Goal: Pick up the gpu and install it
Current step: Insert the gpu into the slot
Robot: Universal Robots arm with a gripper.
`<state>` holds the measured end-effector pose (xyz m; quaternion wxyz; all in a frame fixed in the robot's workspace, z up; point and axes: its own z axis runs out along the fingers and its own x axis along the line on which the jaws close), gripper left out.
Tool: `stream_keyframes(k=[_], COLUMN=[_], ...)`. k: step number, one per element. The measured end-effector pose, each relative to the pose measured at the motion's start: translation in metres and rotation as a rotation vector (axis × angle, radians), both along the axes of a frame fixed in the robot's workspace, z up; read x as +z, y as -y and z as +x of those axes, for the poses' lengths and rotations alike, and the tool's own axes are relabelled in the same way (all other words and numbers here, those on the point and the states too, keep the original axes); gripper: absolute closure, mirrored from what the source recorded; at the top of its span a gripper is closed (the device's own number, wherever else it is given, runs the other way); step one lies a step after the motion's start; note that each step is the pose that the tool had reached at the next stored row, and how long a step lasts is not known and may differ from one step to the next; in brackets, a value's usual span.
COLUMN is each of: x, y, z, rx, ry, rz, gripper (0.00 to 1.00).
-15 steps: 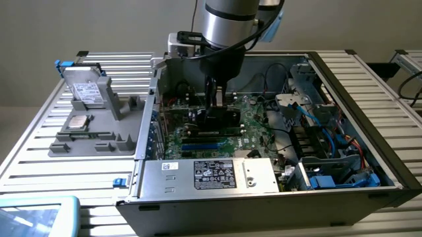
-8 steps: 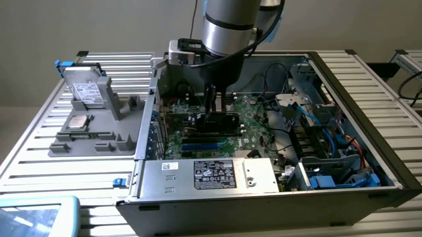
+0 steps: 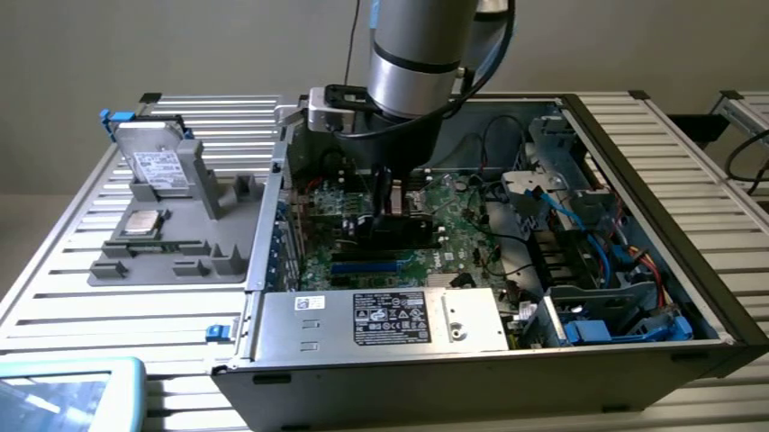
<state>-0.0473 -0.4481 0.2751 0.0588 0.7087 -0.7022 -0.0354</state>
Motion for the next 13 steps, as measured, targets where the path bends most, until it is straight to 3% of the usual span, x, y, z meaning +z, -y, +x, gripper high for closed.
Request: stream_keyframes(k=[4, 13], x=[-0.0066, -0.0102], y=[0.0004, 0.0010], z=[-0.0006, -0.0056], rx=[0.000, 0.000], ry=[-0.0024, -0.0047], rz=[-0.0001, 0.0000], gripper=[0.73, 0.73])
